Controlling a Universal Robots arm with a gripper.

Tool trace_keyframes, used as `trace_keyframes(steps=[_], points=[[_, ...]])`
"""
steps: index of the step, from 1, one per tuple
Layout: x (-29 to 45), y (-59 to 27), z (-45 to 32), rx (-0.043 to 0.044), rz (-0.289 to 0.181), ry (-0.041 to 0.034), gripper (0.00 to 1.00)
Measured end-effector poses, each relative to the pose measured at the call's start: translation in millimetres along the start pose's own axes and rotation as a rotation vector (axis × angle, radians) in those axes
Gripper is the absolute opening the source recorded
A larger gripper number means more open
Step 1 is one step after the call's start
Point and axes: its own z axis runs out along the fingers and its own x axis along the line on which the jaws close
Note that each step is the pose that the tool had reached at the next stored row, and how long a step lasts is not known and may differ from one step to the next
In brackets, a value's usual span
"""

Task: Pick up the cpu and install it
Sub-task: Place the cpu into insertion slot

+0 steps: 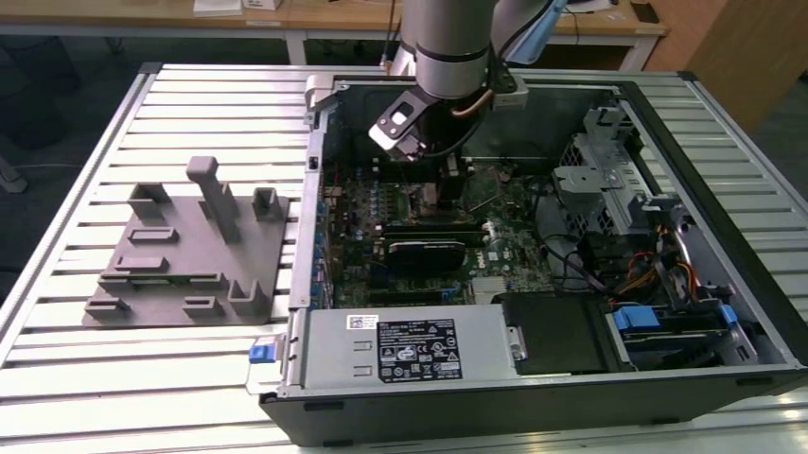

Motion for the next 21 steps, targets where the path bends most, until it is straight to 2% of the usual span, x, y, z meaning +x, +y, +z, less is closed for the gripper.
trace_keyframes(steps=[14, 21], points=[[2.2, -1.2, 12.4, 0.0002, 0.005, -0.0002, 0.54], [3.2, -3.5, 17.0, 0.0003, 0.008, 0.0022, 0.54]])
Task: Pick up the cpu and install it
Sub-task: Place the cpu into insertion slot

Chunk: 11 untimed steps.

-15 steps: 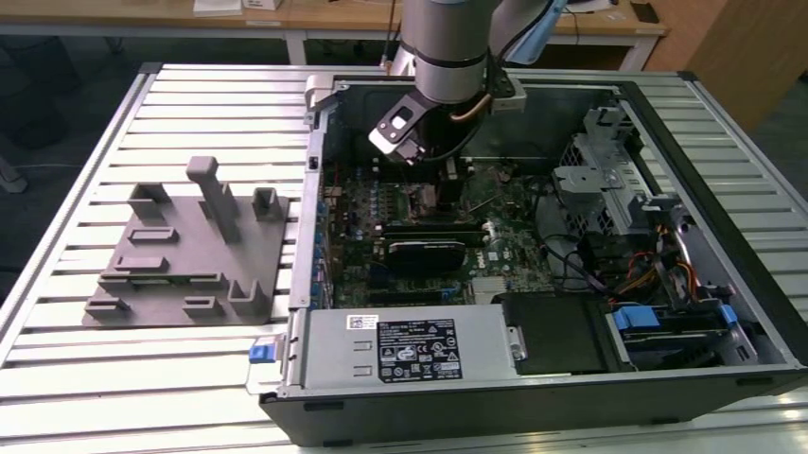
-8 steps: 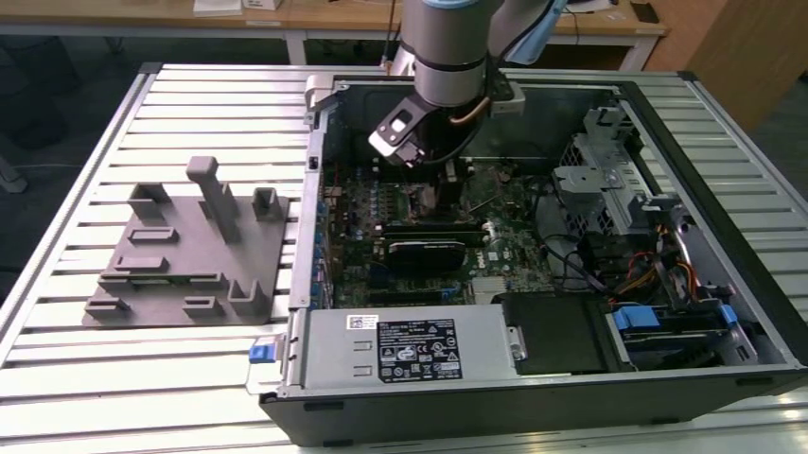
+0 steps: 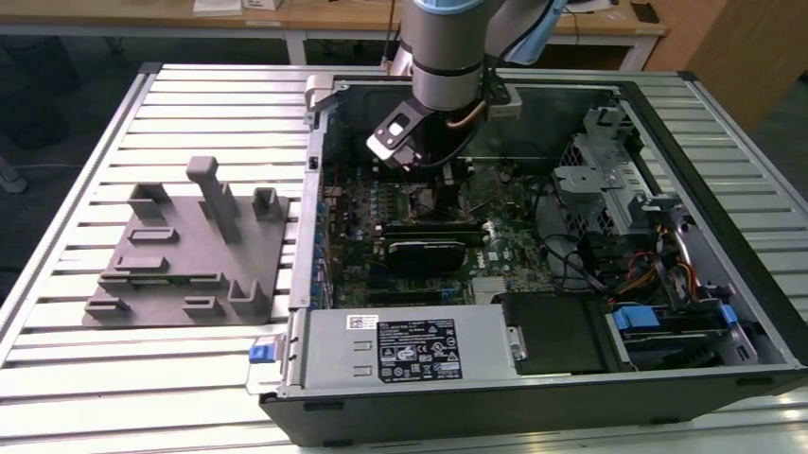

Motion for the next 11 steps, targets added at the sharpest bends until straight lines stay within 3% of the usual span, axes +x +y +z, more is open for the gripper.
trace_keyframes(steps=[9, 11], points=[[4.6, -0.3, 4.8, 0.0005, 0.0, 0.0047, 0.54], [5.0, -0.4, 5.8, 0.0006, 0.0, 0.0087, 0.54]])
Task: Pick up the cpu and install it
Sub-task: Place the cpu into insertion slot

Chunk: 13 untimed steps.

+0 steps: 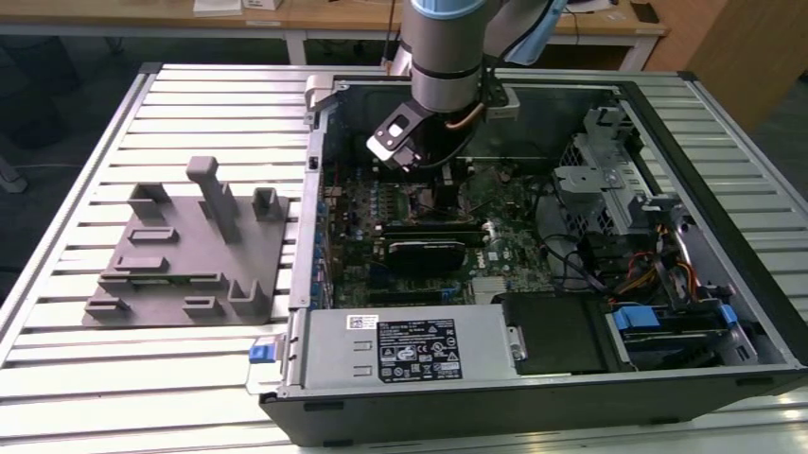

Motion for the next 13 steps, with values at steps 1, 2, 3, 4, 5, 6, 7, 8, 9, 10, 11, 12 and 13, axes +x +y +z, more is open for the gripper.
trace_keyframes(steps=[1, 2, 3, 4, 5, 6, 7, 8, 9, 10, 11, 12, 13], points=[[0.6, 0.0, 0.9, -0.0004, 0.001, 0.0048, 0.54], [0.5, 0.0, 1.0, -0.0006, 0.001, 0.0047, 0.54], [0.5, 0.0, 1.1, -0.0007, 0.001, 0.005, 0.54], [0.5, 0.0, 1.2, -0.0006, 0.001, 0.0052, 0.54], [0.4, 0.1, 1.2, -0.0005, 0.001, 0.0052, 0.54], [0.4, 0.0, 1.2, -0.0005, 0.001, 0.0053, 0.54], [0.4, 0.0, 1.2, -0.0005, 0.001, 0.0053, 0.54], [0.4, 0.0, 1.3, -0.0006, 0.001, 0.0053, 0.54], [0.4, 0.0, 1.3, -0.0005, 0.001, 0.0054, 0.54], [0.4, 0.0, 1.3, -0.0005, 0.001, 0.0053, 0.54], [0.4, 0.1, 0.9, -0.0008, 0.001, 0.0057, 0.54], [0.6, 0.3, 0.0, -0.0016, 0.001, 0.0068, 0.54], [0.5, 0.3, -1.5, -0.0011, 0.001, 0.0063, 0.54]])
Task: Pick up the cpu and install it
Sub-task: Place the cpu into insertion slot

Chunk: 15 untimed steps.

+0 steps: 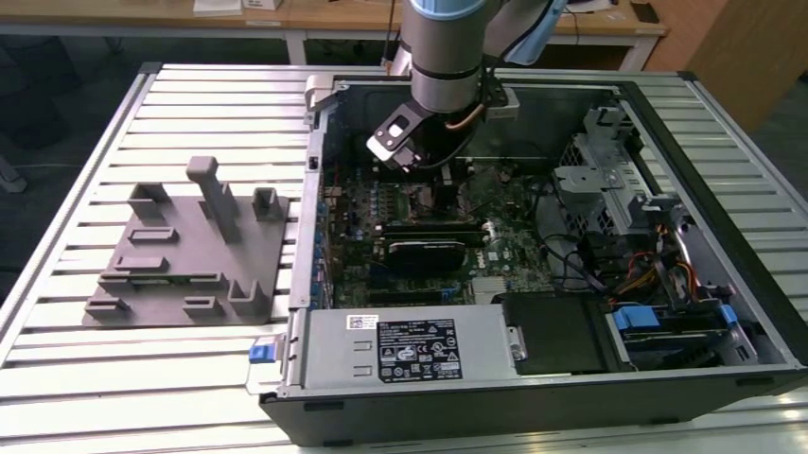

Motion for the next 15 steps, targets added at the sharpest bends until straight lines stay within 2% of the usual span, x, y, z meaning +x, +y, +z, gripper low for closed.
trace_keyframes(steps=[3, 8, 10, 11, 15], points=[[-0.1, 0.1, -1.9, 0.0002, 0.0, -0.0031, 0.54], [-0.2, 0.0, -2.0, 0.0001, 0.006, -0.0264, 0.54], [-0.2, 0.0, -1.9, 0.0, 0.009, -0.0406, 0.54], [-0.2, 0.1, -1.9, 0.0001, 0.01, -0.0452, 0.54], [0.0, 0.0, -0.8, 0.0, 0.011, -0.0452, 0.54]])
